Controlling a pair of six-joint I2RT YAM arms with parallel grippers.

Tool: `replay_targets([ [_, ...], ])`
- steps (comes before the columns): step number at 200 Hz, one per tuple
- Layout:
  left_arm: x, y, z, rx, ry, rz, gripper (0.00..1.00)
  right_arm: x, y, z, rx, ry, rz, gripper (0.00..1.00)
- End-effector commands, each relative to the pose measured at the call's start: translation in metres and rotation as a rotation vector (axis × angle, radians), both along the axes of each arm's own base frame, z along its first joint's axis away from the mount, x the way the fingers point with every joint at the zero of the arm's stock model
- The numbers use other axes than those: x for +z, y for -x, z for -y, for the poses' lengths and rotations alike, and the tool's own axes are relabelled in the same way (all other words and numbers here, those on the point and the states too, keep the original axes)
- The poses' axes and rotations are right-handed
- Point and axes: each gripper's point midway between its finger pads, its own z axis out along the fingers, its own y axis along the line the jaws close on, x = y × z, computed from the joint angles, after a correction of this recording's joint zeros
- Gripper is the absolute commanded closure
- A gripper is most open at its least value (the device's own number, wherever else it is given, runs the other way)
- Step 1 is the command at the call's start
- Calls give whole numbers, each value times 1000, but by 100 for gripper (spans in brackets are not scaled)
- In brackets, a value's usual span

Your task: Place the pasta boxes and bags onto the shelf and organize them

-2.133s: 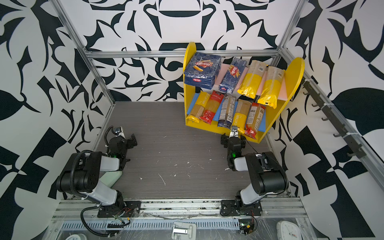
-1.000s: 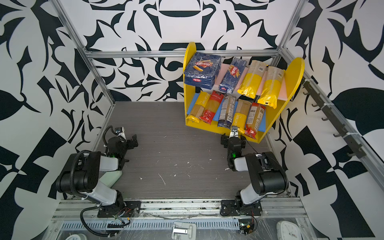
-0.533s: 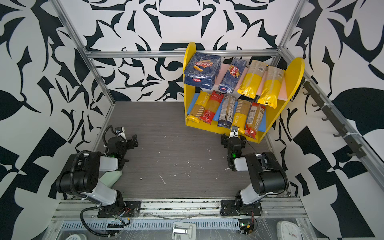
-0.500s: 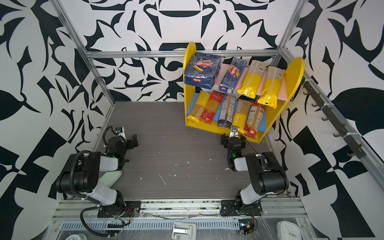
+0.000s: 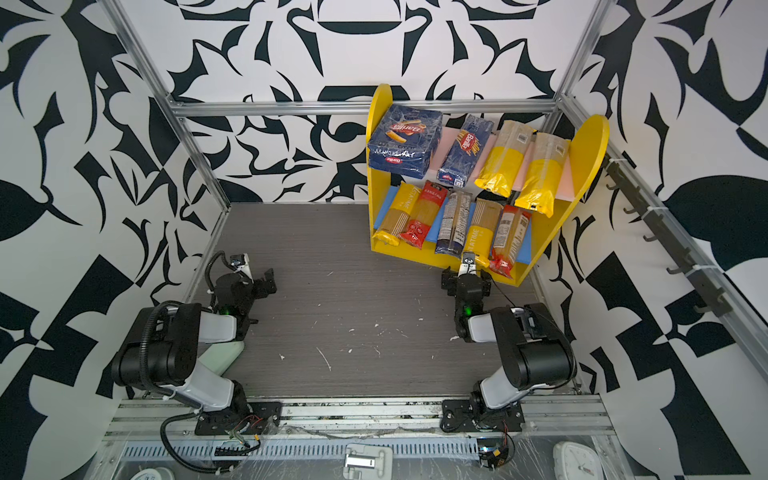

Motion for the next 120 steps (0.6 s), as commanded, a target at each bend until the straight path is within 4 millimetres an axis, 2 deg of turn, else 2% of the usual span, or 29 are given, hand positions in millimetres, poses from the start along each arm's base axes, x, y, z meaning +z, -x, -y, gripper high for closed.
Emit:
replay_targets([
  [1,13,-4,-1,0,2,41,1,-6,2,-3,27,5,-21,0],
  [120,14,-4,-1,-1,2,43,1,-6,2,-4,33,7,-24,0],
])
